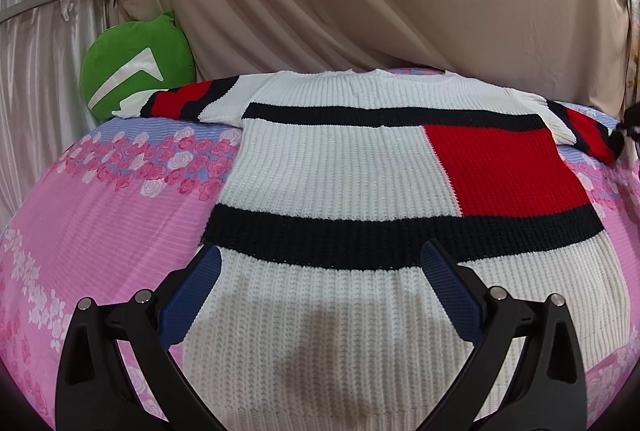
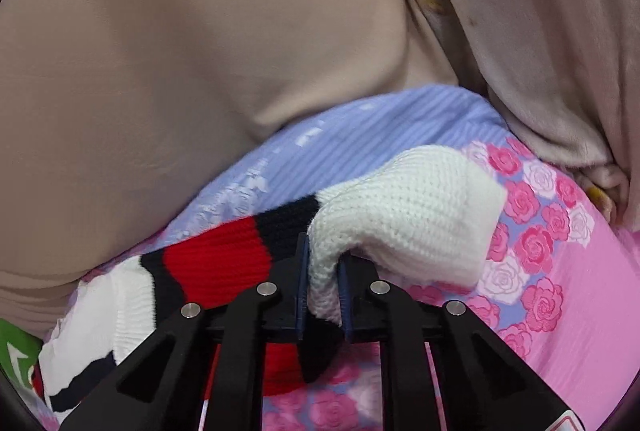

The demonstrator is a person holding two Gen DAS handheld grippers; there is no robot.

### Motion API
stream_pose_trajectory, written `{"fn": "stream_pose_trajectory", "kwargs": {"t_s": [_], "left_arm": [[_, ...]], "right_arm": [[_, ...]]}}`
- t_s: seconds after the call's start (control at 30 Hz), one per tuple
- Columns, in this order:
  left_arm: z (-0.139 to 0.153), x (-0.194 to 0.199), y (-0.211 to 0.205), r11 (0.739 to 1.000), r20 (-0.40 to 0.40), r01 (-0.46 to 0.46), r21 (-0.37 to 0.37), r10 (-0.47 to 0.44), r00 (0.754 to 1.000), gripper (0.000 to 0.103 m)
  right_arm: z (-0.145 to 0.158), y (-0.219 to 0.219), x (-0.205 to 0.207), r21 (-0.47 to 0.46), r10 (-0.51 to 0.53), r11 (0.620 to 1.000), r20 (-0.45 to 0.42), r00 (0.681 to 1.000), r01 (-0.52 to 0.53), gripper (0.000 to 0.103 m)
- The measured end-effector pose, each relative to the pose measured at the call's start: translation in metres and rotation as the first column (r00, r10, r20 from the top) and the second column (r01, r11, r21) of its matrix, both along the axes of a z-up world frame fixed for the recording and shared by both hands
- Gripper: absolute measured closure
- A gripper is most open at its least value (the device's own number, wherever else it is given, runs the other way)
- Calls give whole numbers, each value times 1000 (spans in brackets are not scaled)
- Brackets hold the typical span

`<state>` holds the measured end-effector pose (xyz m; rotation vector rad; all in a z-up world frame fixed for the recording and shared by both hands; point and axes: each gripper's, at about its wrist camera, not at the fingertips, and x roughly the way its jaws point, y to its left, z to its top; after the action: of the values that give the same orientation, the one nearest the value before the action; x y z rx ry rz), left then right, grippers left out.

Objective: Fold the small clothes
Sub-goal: 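Grasp the cuff of the sleeve with the right gripper, then fold the held sleeve across the sweater body with the right gripper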

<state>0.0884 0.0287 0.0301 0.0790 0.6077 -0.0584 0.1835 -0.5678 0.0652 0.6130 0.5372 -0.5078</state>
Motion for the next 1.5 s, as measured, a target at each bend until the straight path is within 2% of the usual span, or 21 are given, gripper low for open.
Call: {"fn": "stream_pose_trajectory", "kwargs": {"t_s": [0.07,0.17,0.27,0.37,0.53,0.63,0.7,0.73,0.83,0.87,0.93,1.0,1.1,1.13,1.23,1.37,1.43,1.5], "left_arm": [[1,1,4,1000,4,-7,-8,7,1000,5],[2,2,11,1000,8,-17,-17,17,1000,5],[2,3,18,999,10,-28,-18,29,1000,5],[2,3,27,999,12,-42,-24,42,999,5],[-3,8,44,997,-9,-65,-42,65,998,5],[-7,16,53,996,-30,-68,-62,66,997,5],[-8,23,56,996,-51,-57,-75,53,997,5],[-8,27,58,995,-62,-48,-84,43,997,5],[-6,41,62,991,-90,-13,-134,1,996,5],[-4,46,63,989,-99,-4,-151,-11,995,5],[2,59,64,980,-119,24,-198,-49,992,5],[10,73,63,967,-148,48,-250,-87,985,5],[27,92,56,944,-125,79,-320,-125,984,5],[33,99,51,944,-107,89,-319,-129,986,5],[49,131,21,950,-66,128,-285,-153,986,5],[47,189,-45,962,-114,188,-199,-213,970,5],[33,221,-85,976,-150,193,-105,-207,967,5],[14,248,-112,991,-168,132,14,-128,978,6]], "right_arm": [[23,26,9,-35,58,998,38,998,-57,91],[61,88,31,-110,186,978,79,979,-177,91],[87,163,63,-173,332,934,93,939,-313,91],[97,252,97,-255,465,862,49,884,-439,91],[69,372,143,-284,606,753,-52,794,-594,91],[31,431,170,-253,684,675,-137,717,-693,90],[6,456,181,-222,722,627,-195,664,-746,87],[-5,462,181,-219,730,611,-218,648,-761,87],[-12,466,173,-224,737,592,-239,632,-774,81],[-8,464,169,-222,740,594,-225,633,-773,76],[7,441,152,-224,737,619,-165,655,-753,65],[21,406,128,-240,709,661,-111,697,-711,51],[34,341,95,-249,637,733,-74,767,-633,48],[33,325,87,-253,608,756,-72,791,-604,48],[26,272,64,-228,524,820,-68,849,-525,46],[6,235,51,-150,473,865,-71,878,-478,46],[-3,226,50,-134,463,873,-78,883,-470,46],[-12,220,49,-120,465,874,-84,882,-472,46]]}}
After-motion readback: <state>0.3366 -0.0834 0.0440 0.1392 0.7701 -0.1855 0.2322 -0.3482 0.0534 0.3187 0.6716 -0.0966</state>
